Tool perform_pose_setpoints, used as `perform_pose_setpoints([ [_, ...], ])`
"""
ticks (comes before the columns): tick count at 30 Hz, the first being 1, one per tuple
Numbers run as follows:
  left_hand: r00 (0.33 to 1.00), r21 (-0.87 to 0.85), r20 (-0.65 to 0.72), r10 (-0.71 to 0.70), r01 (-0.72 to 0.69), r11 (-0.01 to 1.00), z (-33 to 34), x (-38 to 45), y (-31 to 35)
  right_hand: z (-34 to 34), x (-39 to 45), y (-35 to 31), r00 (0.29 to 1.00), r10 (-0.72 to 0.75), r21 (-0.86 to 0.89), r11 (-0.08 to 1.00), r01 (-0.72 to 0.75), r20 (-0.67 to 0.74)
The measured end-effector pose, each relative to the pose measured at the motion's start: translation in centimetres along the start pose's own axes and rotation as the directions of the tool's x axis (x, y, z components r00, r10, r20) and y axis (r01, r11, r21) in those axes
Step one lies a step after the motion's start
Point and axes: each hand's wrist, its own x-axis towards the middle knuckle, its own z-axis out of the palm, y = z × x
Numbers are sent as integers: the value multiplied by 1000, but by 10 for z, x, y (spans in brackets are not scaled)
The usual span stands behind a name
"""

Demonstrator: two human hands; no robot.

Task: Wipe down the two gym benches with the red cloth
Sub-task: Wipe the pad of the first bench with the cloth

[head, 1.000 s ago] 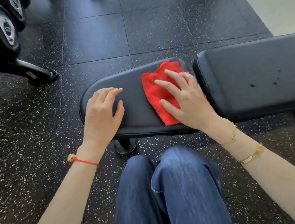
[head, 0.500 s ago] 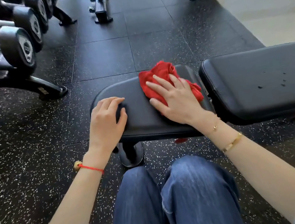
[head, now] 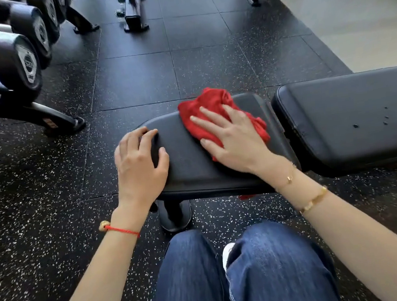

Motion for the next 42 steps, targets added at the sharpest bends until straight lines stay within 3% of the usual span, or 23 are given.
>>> perform_pose_setpoints([
  [4,1000,0,11,-7,7,1000,0,-4,0,-5,-20,18,997,-76,7,997,76,1],
  [10,998,-72,-38,-47,44,996,0,-6,1,-2,40,19,986,164,10,986,-164,23],
  [17,982,-195,-139,-124,96,976,3,-9,0,-2,-18,-5,993,-114,53,992,113,15],
  [21,956,-199,-173,-235,200,959,2,-18,2,-7,-10,23,1000,12,19,1000,-12,1],
  [25,971,-178,-156,-181,152,972,0,-35,-1,-3,27,-2,992,122,25,992,-123,20],
  [29,988,-191,-140,-69,42,981,-3,-51,-18,2,2,-44,994,-97,43,995,95,43],
  [32,991,-254,-116,-66,35,967,-4,-52,-26,0,-35,-42,974,-222,49,974,220,41],
  [36,989,-330,-103,-109,69,941,-4,-52,-27,-5,-20,-8,998,-54,53,997,54,15],
  [39,984,-356,-112,-135,87,930,-4,-53,-24,0,18,-20,996,84,45,995,-84,11],
  [42,986,-351,-110,-125,79,933,-4,-53,-23,7,23,-48,999,22,43,999,-23,24],
])
